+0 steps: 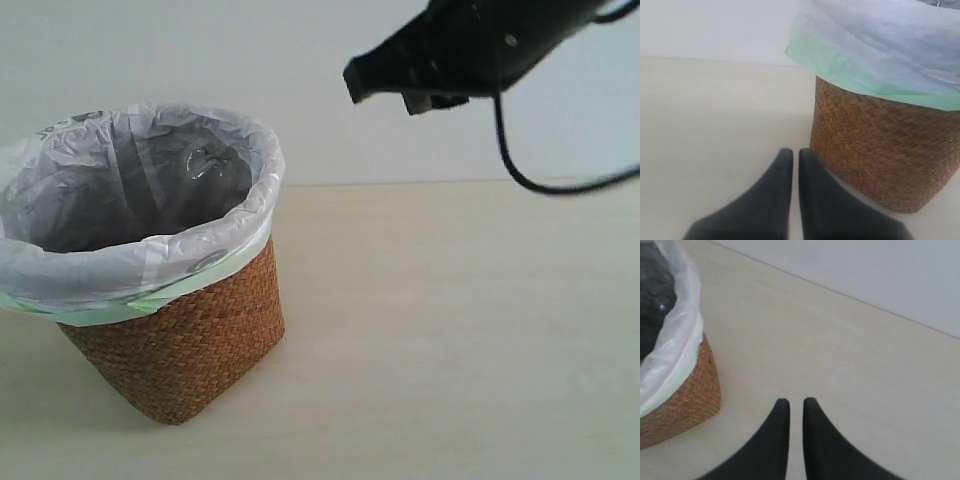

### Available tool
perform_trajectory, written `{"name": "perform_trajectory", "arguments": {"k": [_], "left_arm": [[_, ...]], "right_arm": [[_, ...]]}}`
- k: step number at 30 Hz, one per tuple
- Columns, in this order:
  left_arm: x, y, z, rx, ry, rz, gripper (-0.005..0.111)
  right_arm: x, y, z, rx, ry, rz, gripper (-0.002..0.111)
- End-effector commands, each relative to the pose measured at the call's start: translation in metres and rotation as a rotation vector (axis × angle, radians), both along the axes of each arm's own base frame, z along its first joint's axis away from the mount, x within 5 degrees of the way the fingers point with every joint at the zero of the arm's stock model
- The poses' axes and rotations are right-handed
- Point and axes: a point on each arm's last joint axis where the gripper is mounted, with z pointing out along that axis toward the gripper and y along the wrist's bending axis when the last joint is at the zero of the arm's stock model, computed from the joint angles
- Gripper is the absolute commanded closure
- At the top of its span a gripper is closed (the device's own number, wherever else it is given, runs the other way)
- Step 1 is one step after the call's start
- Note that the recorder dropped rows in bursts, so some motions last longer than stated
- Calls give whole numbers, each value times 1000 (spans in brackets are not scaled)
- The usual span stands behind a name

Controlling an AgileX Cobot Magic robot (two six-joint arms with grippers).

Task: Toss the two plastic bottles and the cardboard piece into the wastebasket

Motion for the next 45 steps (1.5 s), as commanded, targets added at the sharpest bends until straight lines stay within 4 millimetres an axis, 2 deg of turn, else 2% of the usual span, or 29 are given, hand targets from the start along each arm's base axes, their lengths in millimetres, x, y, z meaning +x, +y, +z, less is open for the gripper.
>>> {"name": "perform_trajectory", "arguments": {"k": [1,4,6,11,16,23,36,39,41,45], "left_arm": [[0,0,-1,-4,0,3,103],[0,0,-1,-4,0,3,103],[0,0,-1,-4,0,3,103],[0,0,-1,-4,0,3,103],[0,0,-1,-4,0,3,103],[0,0,-1,-4,0,3,103],[0,0,-1,-4,0,3,103],[0,0,-1,-4,0,3,103],[0,0,-1,-4,0,3,103],[0,0,-1,-4,0,3,103]], "right_arm": [[-43,-24,-21,214,-167,69,101],[-73,-44,-43,241,-194,100,101],[-89,-55,-50,245,-200,100,101],[-124,-87,-72,234,-72,-8,101],[-147,-111,-77,181,19,-98,101],[-159,-121,-71,200,-6,-110,101],[-159,-124,-67,172,-61,-103,101],[-160,-122,-57,274,-146,-72,101],[-163,-119,-51,380,-266,-13,101],[-171,-122,-66,644,-437,16,101]]}}
